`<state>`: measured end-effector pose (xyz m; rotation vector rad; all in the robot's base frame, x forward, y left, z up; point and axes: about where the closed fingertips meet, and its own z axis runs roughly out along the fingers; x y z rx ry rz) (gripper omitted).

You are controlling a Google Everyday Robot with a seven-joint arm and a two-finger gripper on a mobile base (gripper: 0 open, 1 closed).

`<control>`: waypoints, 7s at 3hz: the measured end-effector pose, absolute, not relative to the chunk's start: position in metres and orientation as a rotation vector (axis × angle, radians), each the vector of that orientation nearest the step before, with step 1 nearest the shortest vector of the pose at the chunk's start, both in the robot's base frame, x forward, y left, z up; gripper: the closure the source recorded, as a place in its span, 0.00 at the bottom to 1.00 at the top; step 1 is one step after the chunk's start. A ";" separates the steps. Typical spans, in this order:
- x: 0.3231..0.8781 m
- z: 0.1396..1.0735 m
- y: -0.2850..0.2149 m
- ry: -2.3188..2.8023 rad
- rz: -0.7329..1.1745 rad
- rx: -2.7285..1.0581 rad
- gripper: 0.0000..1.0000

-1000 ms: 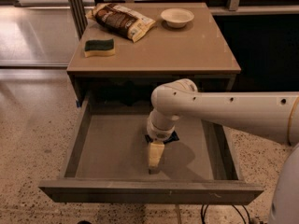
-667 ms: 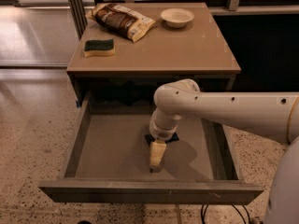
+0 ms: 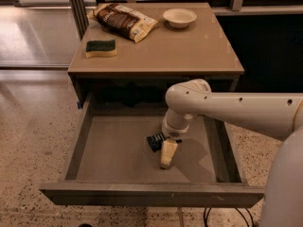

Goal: Pick rxbar blueberry from top drawer and place on counter

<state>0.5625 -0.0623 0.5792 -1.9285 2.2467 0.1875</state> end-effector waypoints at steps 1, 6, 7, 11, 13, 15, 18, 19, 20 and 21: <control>0.563 0.579 -0.062 2.247 0.187 -1.929 0.18; 0.562 0.588 -0.062 2.247 0.188 -1.929 1.00; 0.562 0.593 -0.061 2.247 0.188 -1.929 1.00; 0.618 0.781 -0.117 2.087 0.522 -1.926 1.00; 0.667 0.873 -0.098 1.943 0.442 -1.916 1.00; 0.701 0.888 -0.074 1.877 0.360 -1.910 1.00; 0.757 0.820 -0.048 1.955 0.216 -1.955 1.00; 0.759 0.819 -0.053 1.965 0.221 -1.928 1.00; 0.759 0.820 -0.053 1.965 0.221 -1.928 1.00; 0.762 0.821 -0.058 1.978 0.201 -1.906 1.00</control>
Offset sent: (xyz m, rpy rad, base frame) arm 0.0000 0.0000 0.0000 0.0000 0.0001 0.0000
